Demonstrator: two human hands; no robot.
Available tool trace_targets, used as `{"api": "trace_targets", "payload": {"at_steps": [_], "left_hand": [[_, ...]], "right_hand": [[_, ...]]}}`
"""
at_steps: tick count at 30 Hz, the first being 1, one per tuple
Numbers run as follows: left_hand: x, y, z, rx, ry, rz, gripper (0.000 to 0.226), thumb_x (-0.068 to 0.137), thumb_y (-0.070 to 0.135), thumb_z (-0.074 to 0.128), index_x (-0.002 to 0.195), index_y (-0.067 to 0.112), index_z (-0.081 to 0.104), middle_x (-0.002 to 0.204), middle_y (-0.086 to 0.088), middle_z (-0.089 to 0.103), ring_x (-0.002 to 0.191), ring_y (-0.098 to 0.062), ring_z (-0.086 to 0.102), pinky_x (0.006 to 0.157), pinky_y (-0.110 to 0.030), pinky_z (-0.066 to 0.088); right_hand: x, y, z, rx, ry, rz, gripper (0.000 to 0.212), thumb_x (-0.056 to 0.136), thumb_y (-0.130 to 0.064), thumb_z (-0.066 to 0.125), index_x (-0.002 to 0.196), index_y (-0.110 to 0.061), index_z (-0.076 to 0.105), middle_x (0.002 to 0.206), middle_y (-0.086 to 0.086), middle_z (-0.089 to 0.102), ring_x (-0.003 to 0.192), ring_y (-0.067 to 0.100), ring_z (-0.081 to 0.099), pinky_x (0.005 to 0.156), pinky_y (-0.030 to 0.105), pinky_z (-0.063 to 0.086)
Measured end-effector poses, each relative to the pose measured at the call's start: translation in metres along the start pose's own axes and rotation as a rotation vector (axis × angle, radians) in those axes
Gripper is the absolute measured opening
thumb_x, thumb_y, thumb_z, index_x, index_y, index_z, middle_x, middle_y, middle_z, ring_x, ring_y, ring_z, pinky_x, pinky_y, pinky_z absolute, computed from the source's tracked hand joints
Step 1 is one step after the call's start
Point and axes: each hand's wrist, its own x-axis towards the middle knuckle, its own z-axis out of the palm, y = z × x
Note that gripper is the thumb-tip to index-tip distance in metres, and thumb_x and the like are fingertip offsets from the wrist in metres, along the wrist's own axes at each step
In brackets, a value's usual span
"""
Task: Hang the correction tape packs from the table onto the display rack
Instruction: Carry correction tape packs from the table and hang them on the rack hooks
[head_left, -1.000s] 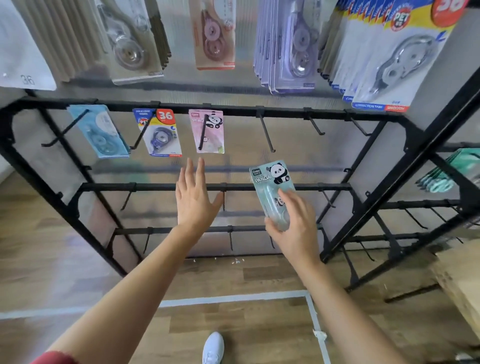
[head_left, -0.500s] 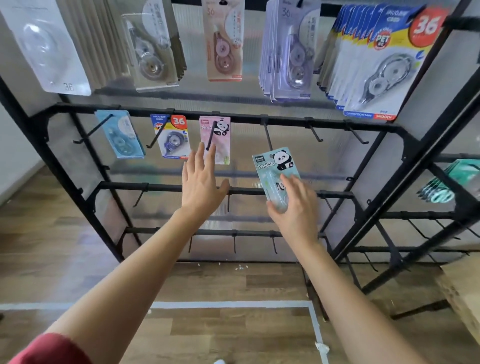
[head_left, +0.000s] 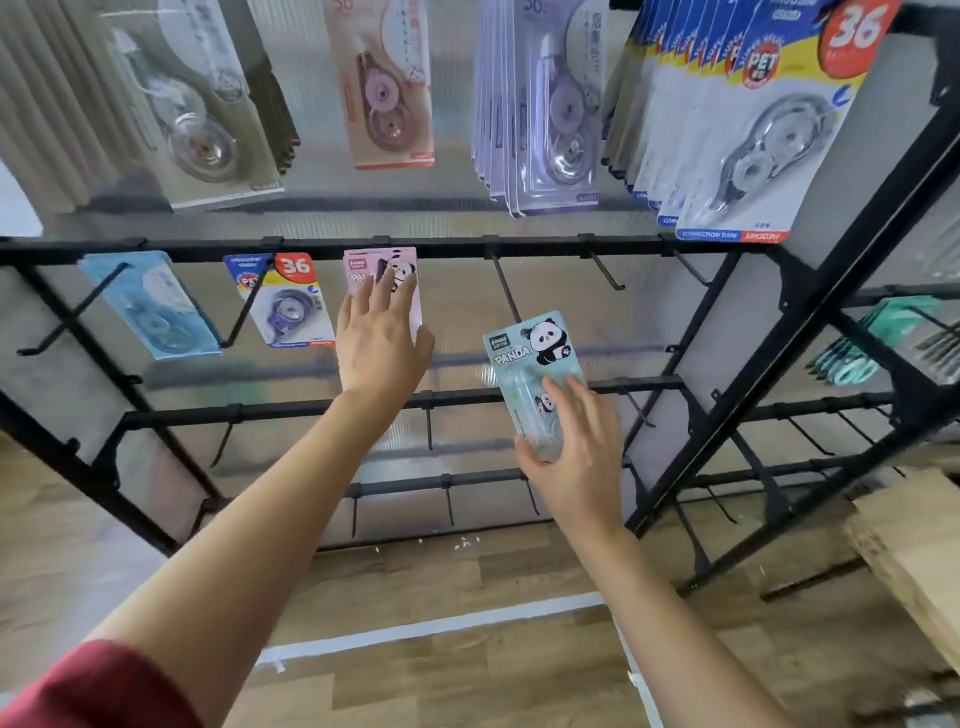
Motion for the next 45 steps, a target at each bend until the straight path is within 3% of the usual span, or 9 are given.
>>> {"api": "trace_targets", "payload": {"at_steps": [5,16,23,29,32,38,45], "left_hand": [[-0.006,-0.005,0.009,-0.043,0.111,0.067,0.053,0.091,0.016,0.054,0.142,0.009,0.042,0.151,-0.015,0.035,0.142,-0.034,0.027,0.114,-0.043,0.019],[-0.004,-0.008,0.014,-0.052,0.086,0.073,0.055,0.089,0.015,0.058,0.141,0.010,0.044,0.151,-0.016,0.035,0.140,-0.035,0.031,0.115,-0.045,0.021],[-0.005,-0.009,0.013,-0.033,0.072,0.105,0.055,0.090,0.016,0.057,0.142,0.010,0.041,0.152,-0.016,0.032,0.141,-0.034,0.029,0.117,-0.044,0.018],[-0.006,-0.014,0.010,0.022,0.031,0.151,0.060,0.093,0.022,0.051,0.149,0.014,0.029,0.158,-0.011,0.019,0.145,-0.032,0.017,0.118,-0.042,0.008],[-0.008,-0.013,0.005,0.002,0.039,0.148,0.064,0.093,0.023,0.052,0.151,0.016,0.024,0.159,-0.011,0.012,0.147,-0.031,0.007,0.118,-0.044,0.003],[-0.054,-0.013,0.002,-0.081,0.091,0.084,0.085,0.082,0.018,0.061,0.152,0.018,0.013,0.159,-0.014,0.003,0.147,-0.036,0.001,0.118,-0.047,0.003],[-0.171,-0.010,0.013,-0.034,-0.117,-0.077,0.082,0.088,0.028,0.055,0.153,0.022,0.005,0.160,-0.011,-0.006,0.147,-0.031,-0.005,0.117,-0.042,-0.003]], "right_hand": [[0.015,0.003,0.017,0.028,-0.035,0.026,0.058,0.074,-0.016,0.077,0.127,-0.003,0.055,0.130,0.019,0.051,0.120,0.037,0.046,0.093,0.055,0.045],[0.086,0.016,0.078,-0.026,-0.096,0.080,0.062,0.079,-0.029,0.073,0.131,-0.006,0.051,0.136,0.014,0.043,0.122,0.032,0.043,0.100,0.044,0.041],[0.129,0.021,0.101,-0.007,-0.213,0.096,0.066,0.085,-0.024,0.070,0.141,-0.010,0.038,0.150,0.013,0.021,0.131,0.031,0.031,0.105,0.045,0.038],[0.127,0.024,0.098,-0.111,-0.362,0.087,0.075,0.091,-0.023,0.061,0.152,-0.018,0.016,0.158,0.015,-0.002,0.142,0.034,0.015,0.110,0.045,0.034],[0.107,0.019,0.086,-0.182,-0.407,0.101,0.075,0.092,-0.027,0.060,0.151,-0.017,0.015,0.156,0.018,0.011,0.140,0.036,0.024,0.108,0.047,0.037],[0.043,0.008,0.057,-0.168,-0.565,0.094,0.071,0.093,-0.032,0.056,0.150,-0.017,0.018,0.157,0.013,0.013,0.144,0.030,0.017,0.112,0.046,0.029],[-0.063,-0.010,0.014,-0.073,-0.700,0.007,0.068,0.092,-0.034,0.057,0.149,-0.020,0.023,0.151,0.009,0.026,0.136,0.027,0.030,0.108,0.045,0.034]]}}
